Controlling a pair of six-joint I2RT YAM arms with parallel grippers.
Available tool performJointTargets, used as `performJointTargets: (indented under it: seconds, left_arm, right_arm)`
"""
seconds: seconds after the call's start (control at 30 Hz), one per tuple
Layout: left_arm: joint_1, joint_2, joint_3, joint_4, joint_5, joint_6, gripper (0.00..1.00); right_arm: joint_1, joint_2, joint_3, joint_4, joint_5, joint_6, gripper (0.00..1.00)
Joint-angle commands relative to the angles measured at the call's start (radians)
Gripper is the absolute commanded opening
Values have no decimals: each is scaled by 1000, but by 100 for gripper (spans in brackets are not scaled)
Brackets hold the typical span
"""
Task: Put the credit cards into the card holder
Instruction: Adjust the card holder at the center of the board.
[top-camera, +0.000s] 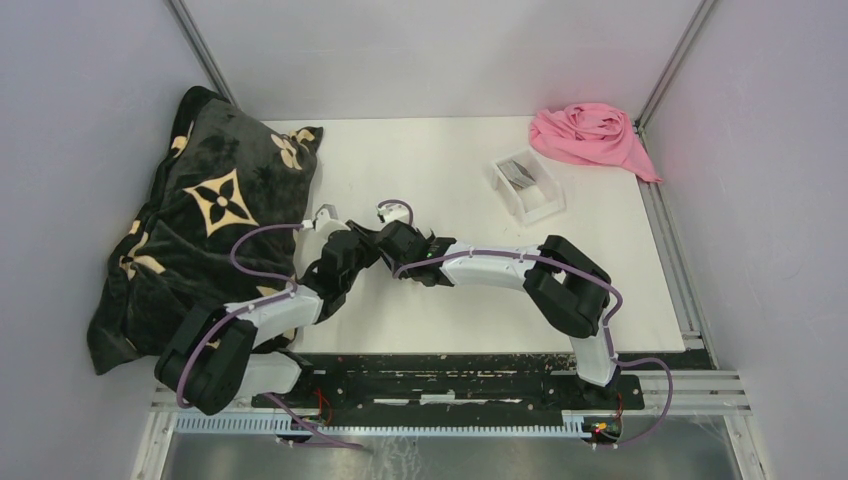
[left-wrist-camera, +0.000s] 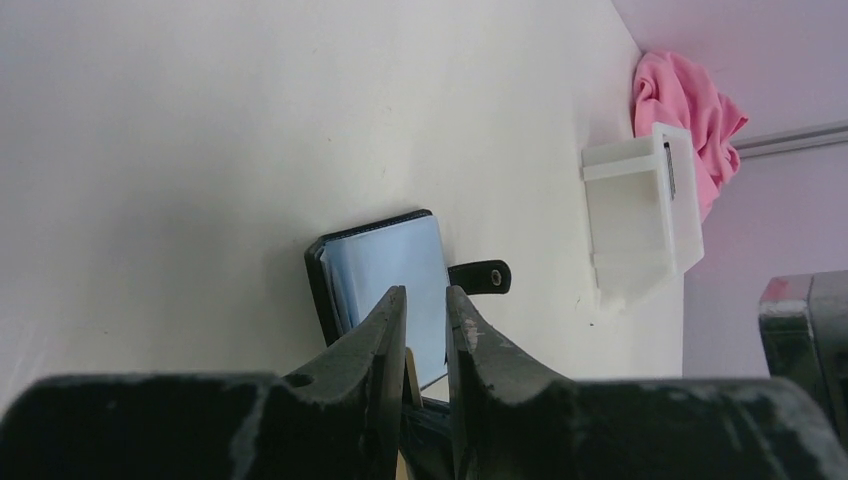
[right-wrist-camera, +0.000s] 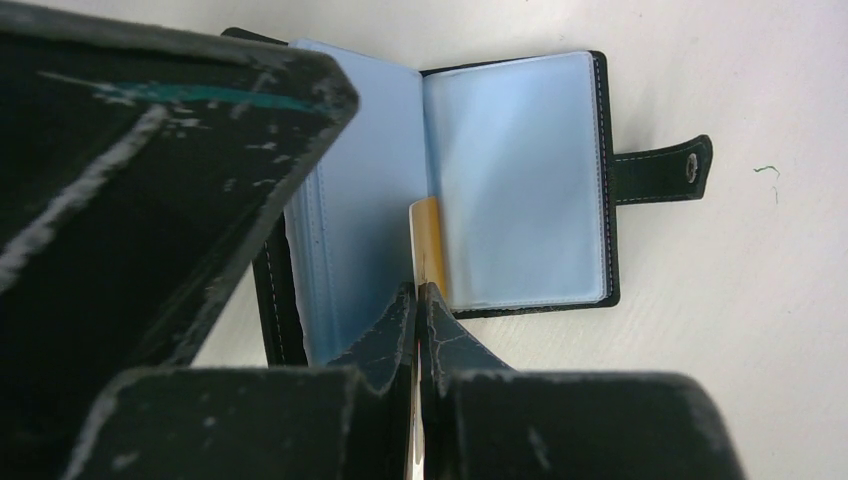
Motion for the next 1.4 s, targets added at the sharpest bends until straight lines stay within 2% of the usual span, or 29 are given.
performJointTargets:
  seconds: [0.0, 0.3, 0.7, 1.37]
  left_arm:
    - [6, 58, 57, 100, 57, -35, 28]
    - [7, 113, 49, 66, 103, -26, 27]
    - [6, 16, -19, -78, 51, 24, 27]
    - [6, 83, -51, -102, 38, 54, 27]
  right_arm:
    - [12, 59, -36, -18, -63, 41, 1]
    - [12, 50, -42, -19, -63, 43, 1]
    - [9, 38, -50, -19, -60, 41, 1]
    - [-31, -21, -53, -14, -109, 19, 1]
